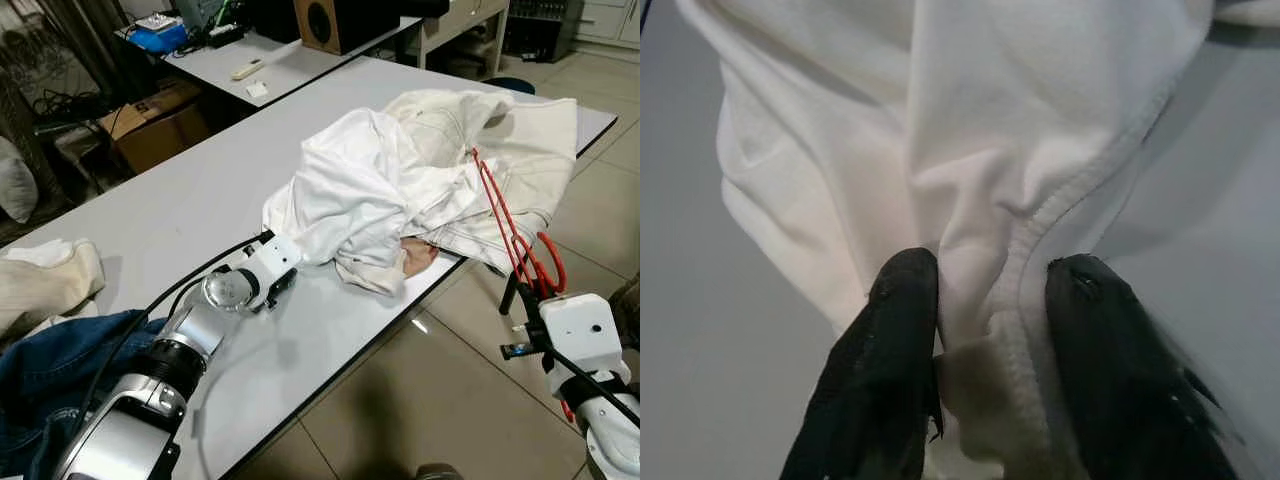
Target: Hang hanger
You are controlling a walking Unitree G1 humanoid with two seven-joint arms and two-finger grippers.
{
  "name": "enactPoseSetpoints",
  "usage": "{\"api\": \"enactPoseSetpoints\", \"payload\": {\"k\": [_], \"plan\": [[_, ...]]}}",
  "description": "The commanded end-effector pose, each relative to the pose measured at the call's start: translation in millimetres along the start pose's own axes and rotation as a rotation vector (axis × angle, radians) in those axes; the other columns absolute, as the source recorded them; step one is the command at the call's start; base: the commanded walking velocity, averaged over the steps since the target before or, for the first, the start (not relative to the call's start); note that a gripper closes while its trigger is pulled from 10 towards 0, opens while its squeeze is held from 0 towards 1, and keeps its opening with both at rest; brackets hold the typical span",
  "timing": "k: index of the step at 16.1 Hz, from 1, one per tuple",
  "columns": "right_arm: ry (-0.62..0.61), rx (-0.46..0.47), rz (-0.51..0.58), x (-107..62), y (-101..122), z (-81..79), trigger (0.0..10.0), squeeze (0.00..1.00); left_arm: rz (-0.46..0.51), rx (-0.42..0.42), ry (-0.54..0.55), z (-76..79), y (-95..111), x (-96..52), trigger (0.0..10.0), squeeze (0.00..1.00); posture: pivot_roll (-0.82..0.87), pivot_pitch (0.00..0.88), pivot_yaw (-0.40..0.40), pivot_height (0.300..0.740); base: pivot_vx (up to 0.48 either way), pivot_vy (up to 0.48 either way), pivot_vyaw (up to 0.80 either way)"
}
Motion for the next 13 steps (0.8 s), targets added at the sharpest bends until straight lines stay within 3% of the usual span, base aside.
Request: {"api": "enactPoseSetpoints", "payload": {"k": [1,10,13], "plan": [[0.009,0.001,0.007,-0.3,3.0,-1.5,10.0,0.0,-0.003,0.001,0.03,-8.6,-0.6,-0.4,0.0,0.0,-0.31,0.0,0.216,0.74,0.0,0.0,0.0],[0.007,0.004,0.005,-0.7,2.5,-0.7,10.0,0.0,0.055,-0.045,-0.035,-5.7,9.2,2.4,0.0,0.0,-0.31,0.0,0.216,0.74,0.0,0.0,0.0],[0.01,0.003,0.003,-1.2,1.7,-1.5,10.0,0.0,0.048,-0.079,-0.033,-11.9,7.4,1.0,0.0,0.0,-0.31,0.0,0.213,0.74,0.0,0.0,0.0]]}}
Point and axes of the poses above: a point about 5 cm out from each wrist's last joint towards the gripper, its own x axis pointing out of the wrist towards the gripper, its own y axis along the axis of the wrist's last joint, z = x × y, the point moved 4 cm from there along x, pointing out of the wrist towards the gripper, and after that the axes turned 5 degrees about -x, right-handed, at the moved point
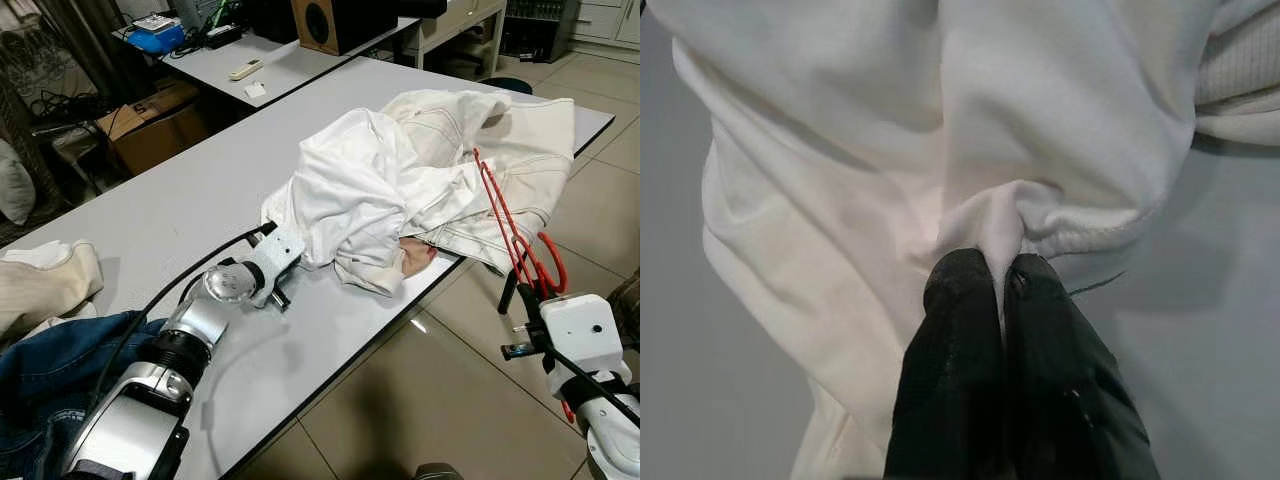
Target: Hang hanger
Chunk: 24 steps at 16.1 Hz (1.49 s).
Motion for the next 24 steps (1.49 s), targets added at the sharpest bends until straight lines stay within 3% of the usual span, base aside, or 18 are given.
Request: {"api": "enactPoseSetpoints", "payload": {"k": [1,3,4,5,6,7,8,10,11,14,15,16,17,18,19,20,23,24], "plan": [[0.01,0.004,0.006,-0.8,2.2,-1.7,10.0,0.0,-0.008,-0.058,0.017,-15.2,-0.7,-4.8,0.0,0.0,-0.31,0.0,0.213,0.74,0.0,0.0,0.0],[0.006,0.007,0.01,-0.1,2.9,-1.1,10.0,0.0,0.094,-0.348,-0.006,-22.1,20.8,-4.7,0.0,0.0,-0.31,0.0,0.212,0.74,0.0,0.0,0.0],[0.004,0.009,0.013,0.3,3.5,-0.8,10.0,0.0,0.223,-0.624,-0.094,-27.4,50.1,-7.8,0.0,0.0,-0.31,0.0,0.211,0.74,0.0,0.0,0.0],[0.004,0.01,0.014,0.5,3.7,-0.7,10.0,0.0,0.321,-0.759,-0.184,-30.1,72.6,-13.5,0.0,0.0,-0.31,0.0,0.211,0.74,0.0,0.0,0.0],[0.004,0.012,0.016,1.1,4.0,-0.8,10.0,0.0,0.528,-0.966,-0.361,-41.8,118.3,-32.8,0.0,0.0,-0.3,0.0,0.211,0.74,0.0,0.0,0.0],[0.004,0.012,0.017,1.3,4.1,-1.0,10.0,0.0,0.612,-1.027,-0.416,-49.4,134.1,-42.3,0.0,0.0,-0.3,0.0,0.211,0.74,0.0,0.0,0.0],[0.004,0.014,0.019,1.6,4.4,-1.4,10.0,0.0,0.857,-1.195,-0.5,-79.8,167.2,-69.3,0.0,0.0,-0.3,0.0,0.211,0.74,0.0,0.0,0.0],[0.002,0.018,0.022,1.6,4.6,-2.4,10.0,0.0,1.177,-1.453,-0.548,-130.3,188.6,-107.3,0.0,0.0,-0.3,0.0,0.22,0.74,0.0,0.0,0.0],[0.002,0.02,0.022,1.6,4.4,-3.6,10.0,0.0,1.14,-1.467,-0.518,-134.7,181.4,-105.7,0.0,0.0,-0.3,0.0,0.222,0.74,0.0,0.0,0.0],[0.001,0.022,0.024,2.0,4.6,-4.5,10.0,0.0,0.892,-1.393,-0.504,-105.3,159.6,-85.2,0.0,0.0,-0.3,0.0,0.226,0.74,0.0,0.0,0.0],[0.0,0.022,0.024,1.9,4.4,-4.5,10.0,0.0,0.877,-1.398,-0.497,-104.4,156.9,-84.4,0.0,0.0,-0.3,0.0,0.228,0.74,0.0,0.0,0.0],[0.002,0.022,0.022,1.3,3.8,-4.9,10.0,0.0,0.715,-1.26,-0.381,-96.2,137.2,-72.4,0.0,0.0,-0.3,0.0,0.227,0.74,0.0,0.0,0.0],[0.002,0.022,0.021,1.1,3.6,-5.2,10.0,0.0,0.653,-1.199,-0.34,-93.3,129.4,-68.3,0.0,0.0,-0.3,0.0,0.227,0.74,0.0,0.0,0.0],[0.005,0.021,0.02,0.9,3.3,-5.9,10.0,0.0,0.485,-0.945,-0.211,-86.3,107.5,-57.0,0.0,0.0,-0.3,0.0,0.224,0.74,0.0,0.0,0.0],[0.011,0.019,0.018,1.3,3.1,-6.7,10.0,0.0,0.307,-0.594,-0.072,-85.8,80.0,-50.5,0.0,0.0,-0.29,0.0,0.217,0.74,0.0,0.0,0.0],[0.015,0.018,0.018,1.7,3.2,-7.2,10.0,0.0,0.227,-0.432,0.008,-92.2,67.9,-51.0,0.0,0.0,-0.28,0.0,0.215,0.74,0.0,0.0,0.0],[0.023,0.015,0.017,2.5,3.4,-7.9,10.0,0.0,0.026,-0.172,0.248,-121.6,39.0,-58.3,0.0,0.0,-0.28,0.0,0.213,0.74,0.0,0.0,0.0],[0.026,0.012,0.015,2.7,3.2,-8.2,10.0,0.0,-0.014,-0.137,0.297,-127.6,31.2,-60.7,10.0,0.0,-0.28,0.0,0.213,0.74,0.0,0.0,0.0]]}}
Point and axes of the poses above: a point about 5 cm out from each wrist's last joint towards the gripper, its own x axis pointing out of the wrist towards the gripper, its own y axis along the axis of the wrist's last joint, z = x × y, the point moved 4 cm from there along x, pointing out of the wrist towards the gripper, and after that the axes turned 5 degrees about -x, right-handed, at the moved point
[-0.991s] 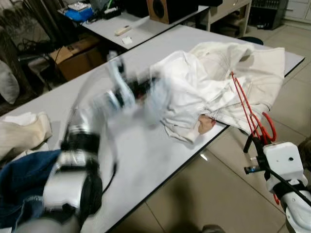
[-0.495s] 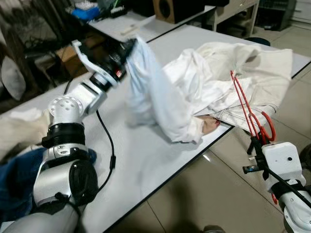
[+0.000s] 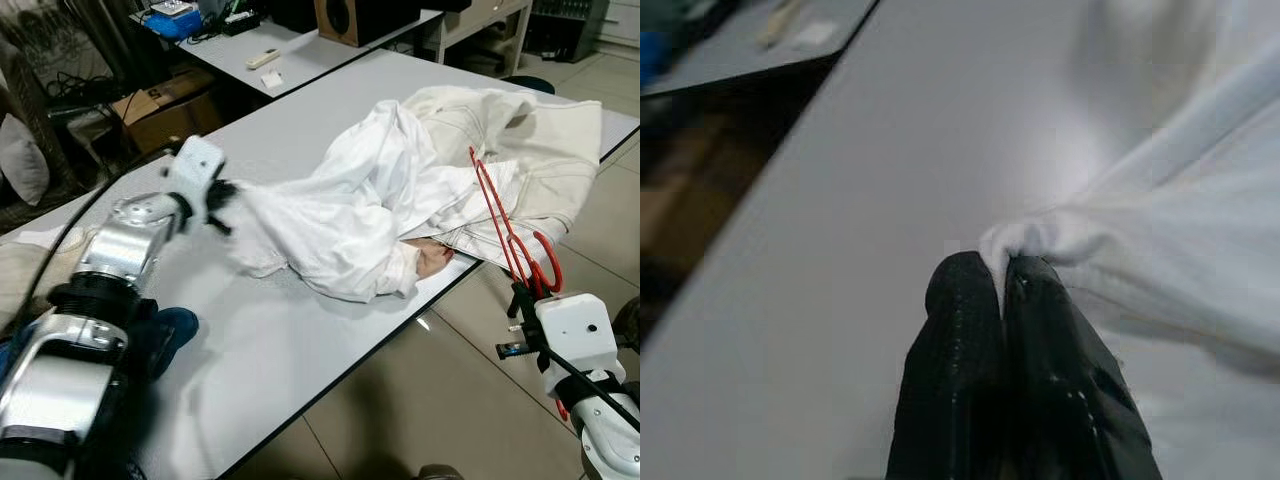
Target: Hang hanger
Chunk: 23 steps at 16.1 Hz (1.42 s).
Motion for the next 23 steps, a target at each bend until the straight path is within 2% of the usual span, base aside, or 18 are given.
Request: {"api": "enactPoseSetpoints", "payload": {"k": [1,2,3,4,7,10,12,14,15,16,19,21,22,23], "plan": [[0.019,0.0,-0.001,1.7,0.0,-3.8,10.0,0.0,-0.019,0.027,0.032,-9.8,-3.1,-1.9,10.0,0.0,-0.28,0.0,0.214,0.74,0.0,0.0,0.0],[0.019,0.0,-0.002,1.6,-0.1,-3.7,10.0,0.0,-0.018,0.022,0.021,-9.3,-3.8,-1.8,10.0,0.0,-0.28,0.0,0.214,0.74,0.0,0.0,0.0],[0.018,-0.001,-0.003,1.2,-0.5,-3.5,10.0,0.0,-0.021,-0.001,-0.039,-4.0,-6.1,-2.4,10.0,1.0,-0.28,0.0,0.215,0.74,0.0,0.0,0.0],[0.019,-0.001,-0.004,0.7,-0.6,-3.5,10.0,0.0,-0.031,-0.016,-0.082,-0.1,-9.0,-2.8,10.0,1.0,-0.29,0.0,0.215,0.74,0.0,0.0,0.0],[0.019,-0.002,-0.006,0.1,-1.3,-3.2,10.0,0.0,-0.03,-0.031,-0.12,3.3,-8.5,-3.4,10.0,1.0,-0.29,0.0,0.213,0.74,0.0,0.0,0.0],[0.021,-0.004,-0.007,0.1,-1.7,-2.9,10.0,0.0,-0.065,0.01,-0.175,6.7,-14.5,-6.2,10.0,1.0,-0.29,0.0,0.211,0.74,0.0,0.0,0.0],[0.024,-0.006,-0.008,0.0,-2.0,-3.0,10.0,0.0,-0.103,0.071,-0.186,6.6,-21.4,-8.6,10.0,1.0,-0.28,0.0,0.209,0.74,0.0,0.0,0.0],[0.027,-0.008,-0.01,0.2,-2.4,-3.9,10.0,0.0,-0.111,0.036,-0.25,18.0,-23.1,-9.5,10.0,1.0,-0.28,0.0,0.209,0.74,0.0,0.0,0.0],[0.028,-0.009,-0.01,0.1,-2.5,-4.6,10.0,0.0,-0.137,0.064,-0.258,24.1,-30.5,-9.4,10.0,0.0,-0.28,0.0,0.211,0.74,0.0,0.0,0.0],[0.029,-0.01,-0.01,-0.2,-2.5,-5.0,10.0,0.0,-0.162,0.106,-0.222,25.1,-39.3,-7.8,10.0,0.0,-0.28,0.0,0.211,0.74,0.0,0.0,0.0],[0.03,-0.009,-0.012,-0.4,-2.7,-5.4,10.0,0.0,-0.174,0.119,-0.158,26.1,-46.3,-5.2,10.0,0.0,-0.28,0.0,0.212,0.74,0.0,0.0,0.0],[0.029,-0.005,-0.012,-0.3,-2.6,-6.3,10.0,0.0,-0.119,0.121,-0.039,23.1,-44.9,-1.3,10.0,0.0,-0.28,0.0,0.207,0.74,0.0,0.0,0.0],[0.03,-0.005,-0.011,-0.2,-2.5,-6.4,10.0,0.0,-0.097,0.115,-0.025,23.3,-42.3,-0.3,10.0,0.0,-0.28,0.0,0.207,0.74,0.0,0.0,0.0],[0.031,-0.004,-0.01,0.2,-2.3,-7.0,10.0,0.0,-0.054,0.099,-0.006,24.5,-36.6,1.3,2.7,0.0,-0.27,0.0,0.206,0.74,0.0,0.0,0.0]]}}
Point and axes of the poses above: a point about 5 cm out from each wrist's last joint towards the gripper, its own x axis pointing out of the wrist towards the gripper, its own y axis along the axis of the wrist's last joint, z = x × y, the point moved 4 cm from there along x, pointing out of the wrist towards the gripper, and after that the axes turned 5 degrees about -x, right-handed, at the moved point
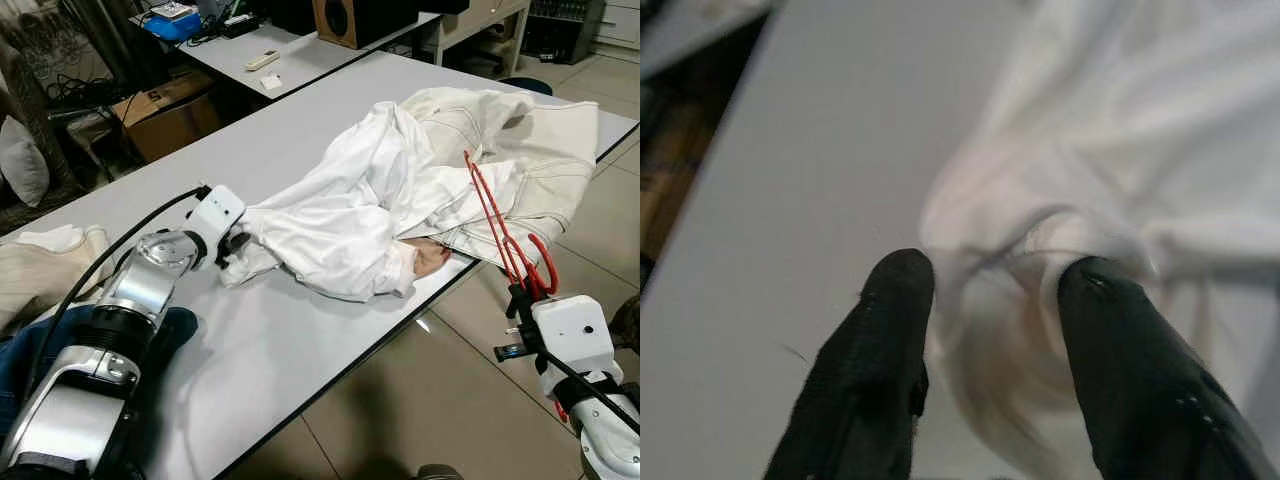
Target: Hang hanger
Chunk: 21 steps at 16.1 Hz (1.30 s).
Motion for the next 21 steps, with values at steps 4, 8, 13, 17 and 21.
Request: {"api": "enactPoseSetpoints", "payload": {"k": [4,8,13,17,21], "plan": [[0.084,0.028,0.052,0.7,9.2,-10.5,10.0,0.0,0.075,-0.11,0.042,-9.4,7.1,-3.4,0.0,0.0,-0.27,0.0,0.205,0.74,0.0,0.0,0.0],[0.415,0.072,0.2,-8.9,41.5,-42.4,10.0,0.0,0.079,-0.164,0.005,-2.8,5.8,1.7,0.0,0.0,-0.27,0.0,0.203,0.74,0.0,0.0,0.0],[0.603,0.086,0.231,-19.4,52.0,-58.8,10.0,0.0,0.095,-0.179,-0.013,-0.3,11.2,3.4,0.0,0.0,-0.26,0.0,0.2,0.74,0.0,0.0,0.0],[0.707,0.032,0.166,-26.0,42.3,-64.1,10.0,0.0,0.098,-0.113,-0.023,4.5,11.6,8.7,0.0,0.0,-0.27,0.0,0.206,0.74,0.0,0.0,0.0],[0.797,0.038,0.137,-33.7,40.3,-71.4,10.0,0.0,0.2,-0.193,0.015,-1.5,32.4,9.9,0.0,0.0,-0.27,0.0,0.203,0.74,0.0,0.0,0.0]]}}
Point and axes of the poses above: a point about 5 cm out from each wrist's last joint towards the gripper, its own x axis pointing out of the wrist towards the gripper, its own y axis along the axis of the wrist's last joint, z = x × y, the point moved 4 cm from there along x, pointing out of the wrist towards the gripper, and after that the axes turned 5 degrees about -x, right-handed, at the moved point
